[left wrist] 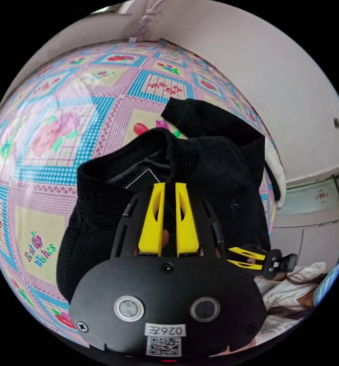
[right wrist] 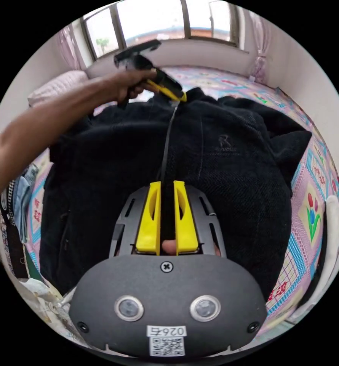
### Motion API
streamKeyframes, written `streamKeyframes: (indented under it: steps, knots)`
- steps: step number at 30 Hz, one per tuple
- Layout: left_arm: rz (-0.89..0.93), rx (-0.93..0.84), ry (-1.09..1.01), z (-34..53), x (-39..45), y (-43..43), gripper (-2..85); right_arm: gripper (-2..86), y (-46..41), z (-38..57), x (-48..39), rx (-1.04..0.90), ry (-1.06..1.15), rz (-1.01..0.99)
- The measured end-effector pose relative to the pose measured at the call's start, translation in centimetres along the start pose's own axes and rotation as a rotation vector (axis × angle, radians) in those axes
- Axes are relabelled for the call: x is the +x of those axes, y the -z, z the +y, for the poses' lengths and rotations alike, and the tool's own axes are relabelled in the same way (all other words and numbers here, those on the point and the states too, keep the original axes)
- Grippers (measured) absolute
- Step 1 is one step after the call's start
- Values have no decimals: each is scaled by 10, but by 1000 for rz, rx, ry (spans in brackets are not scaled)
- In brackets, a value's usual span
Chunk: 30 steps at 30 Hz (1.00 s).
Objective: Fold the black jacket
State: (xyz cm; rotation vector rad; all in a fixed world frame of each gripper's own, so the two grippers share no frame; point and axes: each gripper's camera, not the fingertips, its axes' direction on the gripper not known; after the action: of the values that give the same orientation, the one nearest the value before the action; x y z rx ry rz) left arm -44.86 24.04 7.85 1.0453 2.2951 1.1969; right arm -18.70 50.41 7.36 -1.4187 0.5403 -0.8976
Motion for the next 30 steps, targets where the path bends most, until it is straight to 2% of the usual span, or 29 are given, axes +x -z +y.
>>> streamKeyframes:
  steps: [2,3,6,9,10,13,17,19,22,23,27,30]
  knots:
    - [97,-38,88,-4,-22,-24,57,34,-21,-7,-5,-88,27,20]
    - [121,-35,105,-4,-26,-27,57,38,-11,-9,-6,-35,24,12]
    - [162,-6,137,1,-37,-33,43,31,8,-9,-2,-38,17,-77]
    - [94,62,158,17,-36,-21,-1,8,41,6,18,18,-59,-203]
    - [22,84,151,25,-32,-15,-5,3,46,10,24,27,-84,-222]
    - [-81,124,66,45,-6,-10,-9,-7,63,25,49,54,-191,-246]
    - [11,131,-141,69,59,-48,-10,-9,54,13,55,4,-222,-298]
    - [30,62,-238,74,88,-82,-10,-9,39,3,41,-60,-177,-303]
    - [-94,-80,-354,88,113,-139,-10,-9,55,-8,23,-45,-127,-229]
    - [-100,-27,-344,96,108,-138,-10,-9,62,-9,20,-48,-113,-241]
    - [34,-36,-164,97,72,-140,-10,-9,80,1,32,-46,-181,-345]
    - [-103,-9,-134,107,81,-133,-10,-9,105,8,40,12,-233,-355]
